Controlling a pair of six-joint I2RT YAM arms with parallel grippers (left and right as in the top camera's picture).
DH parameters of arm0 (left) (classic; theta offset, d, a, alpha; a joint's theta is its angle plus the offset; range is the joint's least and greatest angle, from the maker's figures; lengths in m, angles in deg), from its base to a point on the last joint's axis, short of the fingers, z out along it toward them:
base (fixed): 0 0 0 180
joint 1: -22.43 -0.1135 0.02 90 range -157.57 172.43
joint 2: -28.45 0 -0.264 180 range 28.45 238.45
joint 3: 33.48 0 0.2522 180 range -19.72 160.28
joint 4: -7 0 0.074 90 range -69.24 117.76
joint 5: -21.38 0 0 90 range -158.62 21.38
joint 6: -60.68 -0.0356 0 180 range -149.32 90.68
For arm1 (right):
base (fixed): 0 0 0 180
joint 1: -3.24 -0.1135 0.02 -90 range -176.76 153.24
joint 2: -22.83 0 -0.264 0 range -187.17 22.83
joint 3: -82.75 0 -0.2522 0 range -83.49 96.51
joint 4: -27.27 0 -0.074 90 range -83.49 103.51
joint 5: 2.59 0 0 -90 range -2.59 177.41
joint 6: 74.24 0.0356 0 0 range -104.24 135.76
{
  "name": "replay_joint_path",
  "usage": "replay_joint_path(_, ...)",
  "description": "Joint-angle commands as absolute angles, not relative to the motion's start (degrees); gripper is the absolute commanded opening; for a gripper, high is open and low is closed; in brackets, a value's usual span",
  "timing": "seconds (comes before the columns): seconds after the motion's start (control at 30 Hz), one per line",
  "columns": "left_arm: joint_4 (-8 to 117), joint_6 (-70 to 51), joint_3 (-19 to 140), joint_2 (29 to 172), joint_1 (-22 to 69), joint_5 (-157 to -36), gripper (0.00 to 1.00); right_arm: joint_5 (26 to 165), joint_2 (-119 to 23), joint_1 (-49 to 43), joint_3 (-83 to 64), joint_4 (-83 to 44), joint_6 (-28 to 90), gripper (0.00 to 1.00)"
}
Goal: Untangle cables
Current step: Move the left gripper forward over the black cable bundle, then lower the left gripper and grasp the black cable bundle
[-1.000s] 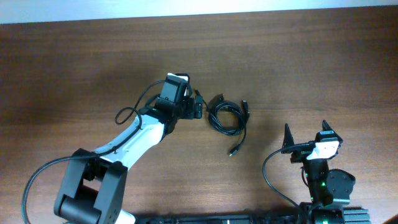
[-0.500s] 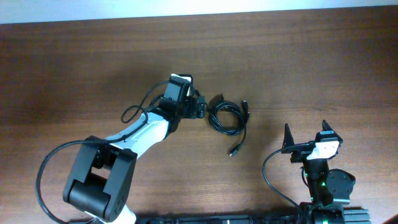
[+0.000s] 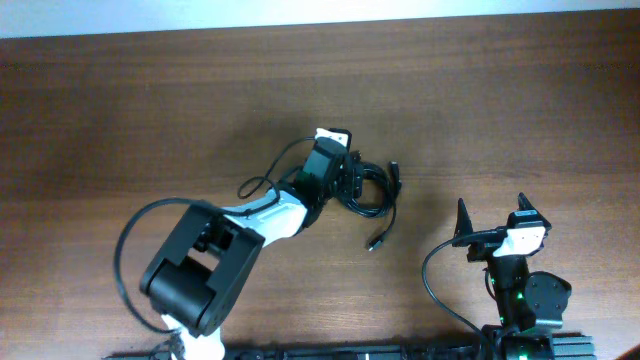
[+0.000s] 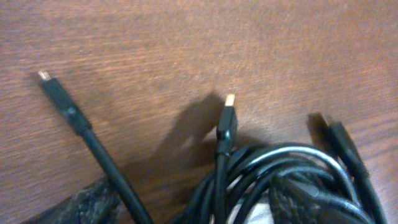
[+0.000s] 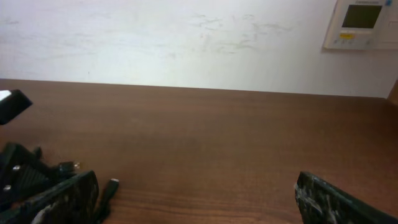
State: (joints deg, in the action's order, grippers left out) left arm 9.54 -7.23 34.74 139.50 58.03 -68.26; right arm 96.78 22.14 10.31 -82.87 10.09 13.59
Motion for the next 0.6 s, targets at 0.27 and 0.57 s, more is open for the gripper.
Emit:
replay_joint_path(0.27,3.6,-6.2,35.1,146.2,60.5,-67.1,0.46,97.1,22.5,10.0,-83.2,9.8,13.2,0.99)
replay_joint_path(0.57,3.7,-6.2,35.1,145.6,60.5,-67.1,0.00,97.1,22.5,10.0,-83.2,9.8,13.2,0.99)
